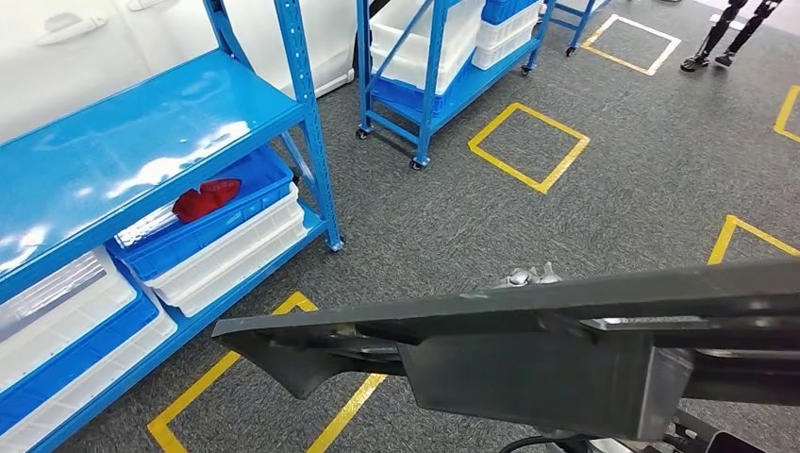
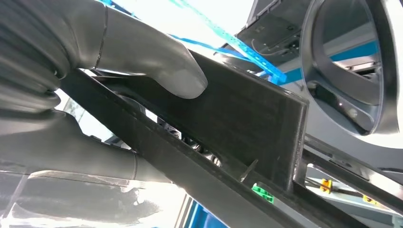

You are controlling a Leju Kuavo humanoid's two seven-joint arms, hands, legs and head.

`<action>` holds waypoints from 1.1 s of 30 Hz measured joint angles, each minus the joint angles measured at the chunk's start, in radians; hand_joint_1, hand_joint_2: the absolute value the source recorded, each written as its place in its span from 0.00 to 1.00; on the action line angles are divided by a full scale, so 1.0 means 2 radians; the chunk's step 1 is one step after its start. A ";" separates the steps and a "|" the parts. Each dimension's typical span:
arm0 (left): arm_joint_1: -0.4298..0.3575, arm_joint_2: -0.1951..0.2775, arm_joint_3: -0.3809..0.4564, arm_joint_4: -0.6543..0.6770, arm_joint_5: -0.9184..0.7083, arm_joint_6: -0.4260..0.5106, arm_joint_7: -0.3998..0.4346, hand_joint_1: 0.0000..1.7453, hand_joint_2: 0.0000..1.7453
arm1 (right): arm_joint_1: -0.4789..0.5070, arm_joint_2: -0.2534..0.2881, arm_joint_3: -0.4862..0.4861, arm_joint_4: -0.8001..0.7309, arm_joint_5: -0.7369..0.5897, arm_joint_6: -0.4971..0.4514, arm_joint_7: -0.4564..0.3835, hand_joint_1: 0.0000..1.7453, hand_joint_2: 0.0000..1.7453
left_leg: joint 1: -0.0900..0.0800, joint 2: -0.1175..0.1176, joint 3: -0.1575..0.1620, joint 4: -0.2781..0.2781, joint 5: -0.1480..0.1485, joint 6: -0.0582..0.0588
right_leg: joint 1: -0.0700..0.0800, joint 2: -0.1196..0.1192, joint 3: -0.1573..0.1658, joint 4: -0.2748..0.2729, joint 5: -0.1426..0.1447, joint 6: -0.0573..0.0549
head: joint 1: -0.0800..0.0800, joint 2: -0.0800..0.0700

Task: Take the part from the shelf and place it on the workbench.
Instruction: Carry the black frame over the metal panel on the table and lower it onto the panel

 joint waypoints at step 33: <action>0.003 -0.013 0.010 0.000 0.027 -0.002 -0.024 0.00 1.00 | -0.035 0.048 -0.005 0.125 -0.009 0.018 0.000 1.00 1.00 | -0.004 0.013 -0.005 0.004 -0.001 0.002 | -0.003 -0.014 -0.039 0.072 -0.026 0.003 | 0.000 0.000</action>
